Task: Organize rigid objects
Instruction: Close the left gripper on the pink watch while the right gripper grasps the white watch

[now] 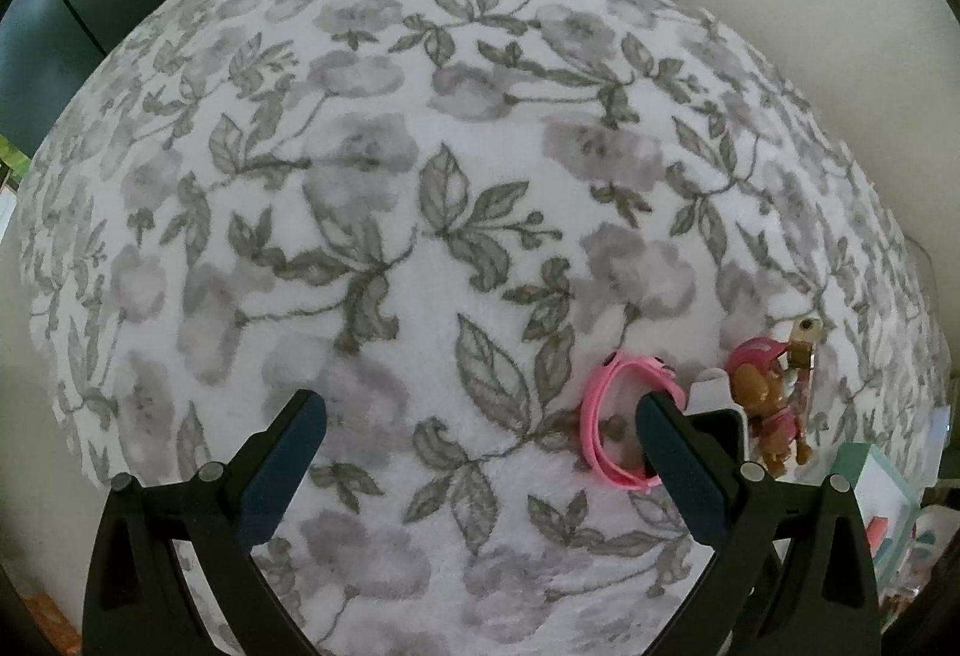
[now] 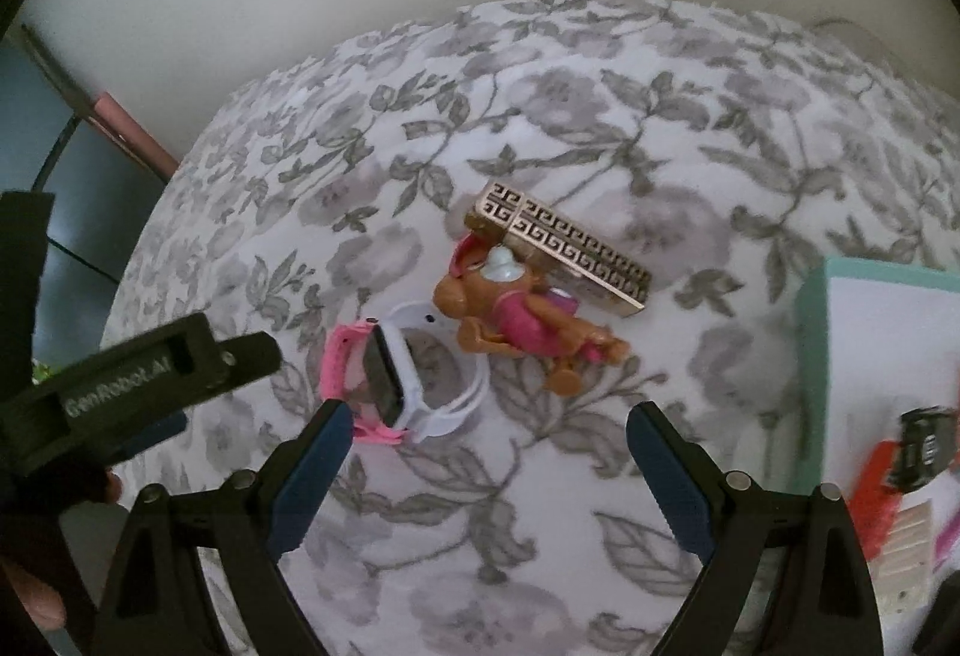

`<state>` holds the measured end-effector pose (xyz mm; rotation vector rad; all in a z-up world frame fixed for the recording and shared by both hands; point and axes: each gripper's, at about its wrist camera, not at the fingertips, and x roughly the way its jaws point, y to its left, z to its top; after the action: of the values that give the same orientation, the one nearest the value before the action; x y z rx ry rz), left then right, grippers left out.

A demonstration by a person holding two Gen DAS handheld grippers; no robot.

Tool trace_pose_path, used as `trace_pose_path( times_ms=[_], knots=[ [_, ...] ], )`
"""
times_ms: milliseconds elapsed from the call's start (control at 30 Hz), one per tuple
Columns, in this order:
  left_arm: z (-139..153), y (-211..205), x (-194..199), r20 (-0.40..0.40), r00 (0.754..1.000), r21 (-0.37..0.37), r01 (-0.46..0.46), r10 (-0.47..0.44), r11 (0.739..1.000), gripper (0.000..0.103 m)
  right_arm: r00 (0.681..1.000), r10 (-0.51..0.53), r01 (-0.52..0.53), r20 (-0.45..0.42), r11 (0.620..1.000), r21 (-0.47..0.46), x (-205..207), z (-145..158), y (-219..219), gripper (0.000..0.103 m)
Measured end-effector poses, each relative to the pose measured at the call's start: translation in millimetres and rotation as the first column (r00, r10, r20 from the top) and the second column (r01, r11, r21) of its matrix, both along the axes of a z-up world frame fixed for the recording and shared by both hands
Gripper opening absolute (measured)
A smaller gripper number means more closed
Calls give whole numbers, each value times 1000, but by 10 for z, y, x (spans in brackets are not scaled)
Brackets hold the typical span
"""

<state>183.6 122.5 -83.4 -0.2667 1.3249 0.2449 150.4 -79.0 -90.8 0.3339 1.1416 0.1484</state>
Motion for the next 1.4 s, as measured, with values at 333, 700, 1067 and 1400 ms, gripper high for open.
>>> trace_pose_path(
  times_ms=[333,700,1067,1400],
  knots=[
    [-123,76,23,-25,1000,-16,7,-8,1000,103,1000,-24,24,-1,998,62,73,-118,67,84],
    [-230,116,89,-31,999,-40,10,-12,999,103,1000,-23,20,19,990,137,167,-204,150,65],
    [-313,-24,175,-39,998,-49,40,-42,998,103,999,-16,11,36,990,141,187,-232,194,55],
    [-459,-187,187,-47,996,-32,78,-79,996,102,1000,1,-3,29,997,83,145,-202,94,55]
  ],
)
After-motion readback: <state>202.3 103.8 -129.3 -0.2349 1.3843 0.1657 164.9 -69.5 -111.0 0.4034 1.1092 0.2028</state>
